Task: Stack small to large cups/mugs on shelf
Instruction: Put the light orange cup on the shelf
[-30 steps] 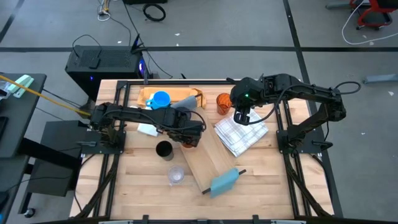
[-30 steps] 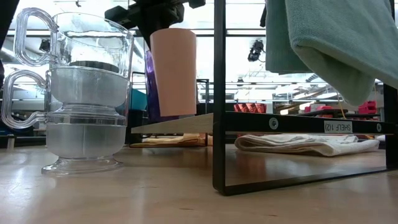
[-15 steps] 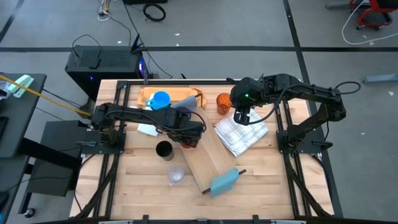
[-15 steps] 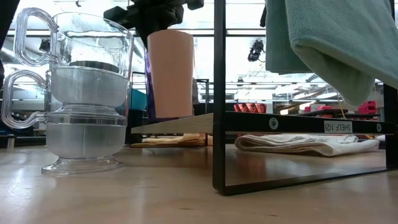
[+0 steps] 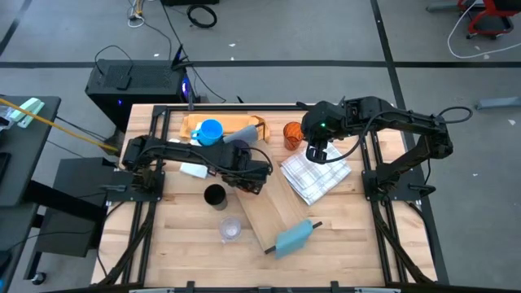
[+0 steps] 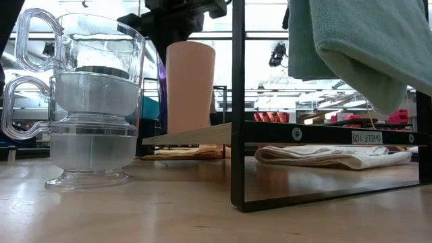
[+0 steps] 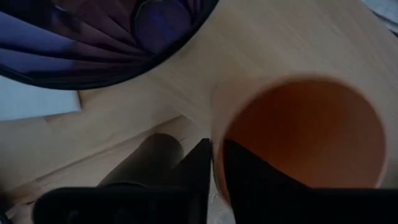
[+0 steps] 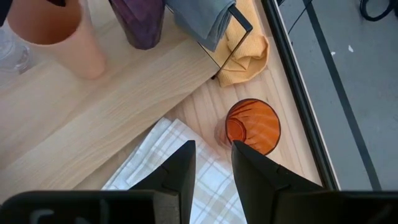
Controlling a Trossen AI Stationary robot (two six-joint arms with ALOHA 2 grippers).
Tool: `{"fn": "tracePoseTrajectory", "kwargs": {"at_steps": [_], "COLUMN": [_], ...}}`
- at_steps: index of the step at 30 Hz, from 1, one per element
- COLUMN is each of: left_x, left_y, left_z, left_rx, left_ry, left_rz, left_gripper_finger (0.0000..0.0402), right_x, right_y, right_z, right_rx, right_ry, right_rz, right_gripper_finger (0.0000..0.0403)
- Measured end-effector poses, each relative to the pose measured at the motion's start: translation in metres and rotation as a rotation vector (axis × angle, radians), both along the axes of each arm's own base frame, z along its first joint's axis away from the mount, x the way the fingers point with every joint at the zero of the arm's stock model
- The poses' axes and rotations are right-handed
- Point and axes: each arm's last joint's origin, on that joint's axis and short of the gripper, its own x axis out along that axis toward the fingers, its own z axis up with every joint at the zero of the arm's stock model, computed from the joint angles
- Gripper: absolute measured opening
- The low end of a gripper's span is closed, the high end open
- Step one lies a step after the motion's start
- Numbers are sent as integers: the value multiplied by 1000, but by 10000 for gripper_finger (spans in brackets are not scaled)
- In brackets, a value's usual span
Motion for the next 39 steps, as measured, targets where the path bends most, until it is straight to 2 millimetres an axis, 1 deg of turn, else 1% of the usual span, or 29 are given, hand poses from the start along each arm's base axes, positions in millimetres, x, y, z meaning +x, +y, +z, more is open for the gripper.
{"fn": "tracePoseTrajectory", "kwargs": {"at_steps": [5,10,14,21,33,39], "left_x": [0,0,0,-1,-13,-17], "left_y": [0,1,0,-2,-4,-5], "left_z": [0,0,0,2,25,49], "left_rx": [7,18,18,17,31,97], "left_ry": [2,3,3,-6,-90,-182], "left_rz": [-2,-2,-4,-12,-17,-20], "left_gripper_finger": [82,93,95,85,83,72], "right_x": [0,0,0,0,0,1], "right_y": [0,0,0,0,0,0], "right_z": [0,0,0,0,0,0], "right_rx": [0,0,0,0,3,5], "right_ry": [0,0,0,0,-7,-11], "right_rz": [0,0,0,0,-6,-9], "right_gripper_finger": [110,110,110,110,110,110]}}
